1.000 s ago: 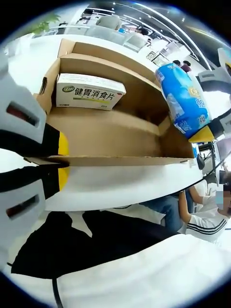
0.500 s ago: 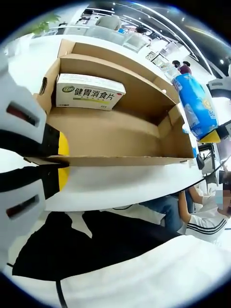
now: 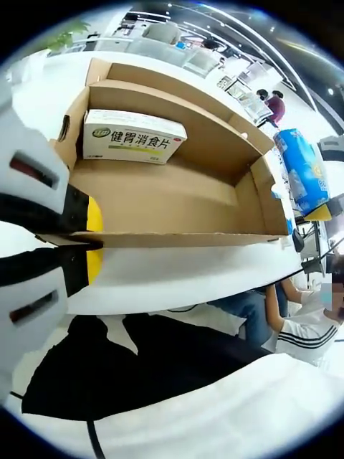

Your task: Operate the shoe box by opening the lid, removing the specified soft item, and placing it in the target area until the item is outside and the box remains undamaged.

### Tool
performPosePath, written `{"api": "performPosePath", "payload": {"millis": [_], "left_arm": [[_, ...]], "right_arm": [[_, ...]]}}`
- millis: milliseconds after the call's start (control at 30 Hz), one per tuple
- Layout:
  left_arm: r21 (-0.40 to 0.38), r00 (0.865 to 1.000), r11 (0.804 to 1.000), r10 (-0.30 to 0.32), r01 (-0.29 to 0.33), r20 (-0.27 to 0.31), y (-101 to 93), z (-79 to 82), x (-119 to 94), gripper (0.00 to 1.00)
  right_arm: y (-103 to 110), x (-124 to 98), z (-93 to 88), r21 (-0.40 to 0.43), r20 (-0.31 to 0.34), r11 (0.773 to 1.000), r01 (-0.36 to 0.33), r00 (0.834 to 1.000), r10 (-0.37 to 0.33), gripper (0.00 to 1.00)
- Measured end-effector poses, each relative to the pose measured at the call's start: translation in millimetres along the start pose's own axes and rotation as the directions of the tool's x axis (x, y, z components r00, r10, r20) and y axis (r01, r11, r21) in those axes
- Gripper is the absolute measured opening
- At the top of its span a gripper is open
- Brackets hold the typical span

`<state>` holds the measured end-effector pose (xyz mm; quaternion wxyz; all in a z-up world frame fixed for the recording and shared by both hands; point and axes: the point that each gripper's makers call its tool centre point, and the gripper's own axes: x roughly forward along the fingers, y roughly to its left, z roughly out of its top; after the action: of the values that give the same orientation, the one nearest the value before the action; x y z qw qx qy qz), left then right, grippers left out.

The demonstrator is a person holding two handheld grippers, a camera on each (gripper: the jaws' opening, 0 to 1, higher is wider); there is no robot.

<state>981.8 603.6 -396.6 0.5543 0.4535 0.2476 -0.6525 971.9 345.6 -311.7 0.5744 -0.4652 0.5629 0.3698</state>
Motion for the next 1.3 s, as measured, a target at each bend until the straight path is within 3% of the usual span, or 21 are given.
{"api": "performPosePath", "payload": {"millis": [700, 800, 967, 1300], "left_arm": [[0.000, 1.000, 1.000, 0.000, 0.000, 0.002, 0.2, -0.3, 0, 0.04], [-0.003, 1.000, 1.000, -0.002, 0.002, 0.003, 0.4, -0.6, 1, 0.04], [-0.002, 1.000, 1.000, -0.004, 0.004, 0.003, 0.5, -0.5, 1, 0.04], [-0.012, 1.000, 1.000, 0.004, -0.004, 0.000, 1.2, -2.2, 2, 0.04]], "right_arm": [[3, 9, -58.5, 0.052, -0.040, 0.999, -0.015, 0.999, 0.017, 0.62], [6, 12, -68.3, 0.036, -0.072, 0.999, -0.019, 0.997, 0.022, 0.62], [10, 11, -72.0, 0.054, -0.074, 0.998, -0.042, 0.996, 0.046, 0.62], [6, 34, -84.6, 0.043, -0.102, 0.997, -0.064, 0.992, 0.068, 0.62]]}}
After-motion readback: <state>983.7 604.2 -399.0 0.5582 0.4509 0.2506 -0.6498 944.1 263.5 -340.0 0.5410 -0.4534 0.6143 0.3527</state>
